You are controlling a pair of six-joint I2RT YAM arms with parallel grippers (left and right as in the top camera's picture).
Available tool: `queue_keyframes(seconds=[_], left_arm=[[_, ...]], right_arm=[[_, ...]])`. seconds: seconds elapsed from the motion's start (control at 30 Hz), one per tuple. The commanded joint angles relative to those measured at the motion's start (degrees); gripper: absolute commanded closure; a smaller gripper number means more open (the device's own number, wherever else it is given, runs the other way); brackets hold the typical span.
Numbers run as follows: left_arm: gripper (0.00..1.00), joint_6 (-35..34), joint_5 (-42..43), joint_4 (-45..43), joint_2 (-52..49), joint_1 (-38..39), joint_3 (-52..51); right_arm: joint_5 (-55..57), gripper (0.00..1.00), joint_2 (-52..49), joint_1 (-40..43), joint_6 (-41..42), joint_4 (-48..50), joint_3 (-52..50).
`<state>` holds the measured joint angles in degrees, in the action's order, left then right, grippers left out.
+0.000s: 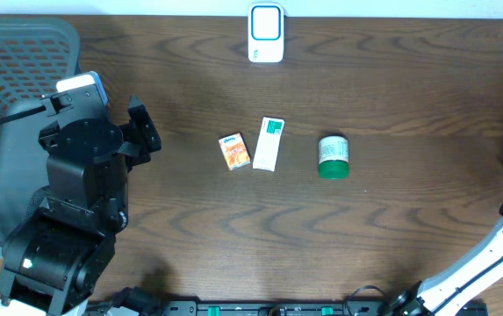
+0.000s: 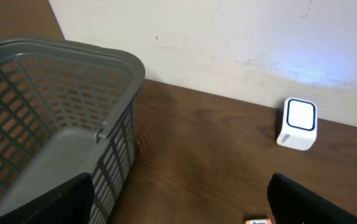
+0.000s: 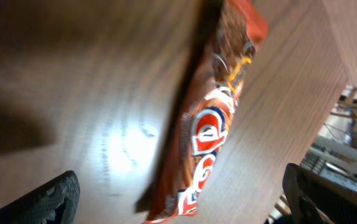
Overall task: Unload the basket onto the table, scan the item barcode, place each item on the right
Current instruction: 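Swing the right arm with the bar away to the right side, then reach the right gripper down over the green-lidded jar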
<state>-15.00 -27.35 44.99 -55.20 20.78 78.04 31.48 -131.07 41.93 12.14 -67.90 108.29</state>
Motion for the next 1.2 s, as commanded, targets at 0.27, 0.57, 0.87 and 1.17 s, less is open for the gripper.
queue_keyframes(seconds=[0.27,0.57,0.87,1.17], left_arm=[[0.11,-0.3,-0.6,0.0,0.2,-0.1,-0.6],[0.11,-0.3,-0.5,0.0,0.2,-0.1,-0.6],[0.11,-0.3,-0.5,0.0,0.2,-0.1,-0.6],[0.11,-0.3,-0.5,0.0,0.2,-0.1,-0.6]], right_arm=[[-29.4,0.01,17.0,-10.2,-0.4,0.5,5.4],[-30.1,0.01,20.2,-34.2,9.9,-8.5,4.5],[-29.9,0.01,20.2,-55.5,13.9,-3.5,-2.8],[-29.0,0.01,20.2,-65.9,18.7,3.6,-16.6]])
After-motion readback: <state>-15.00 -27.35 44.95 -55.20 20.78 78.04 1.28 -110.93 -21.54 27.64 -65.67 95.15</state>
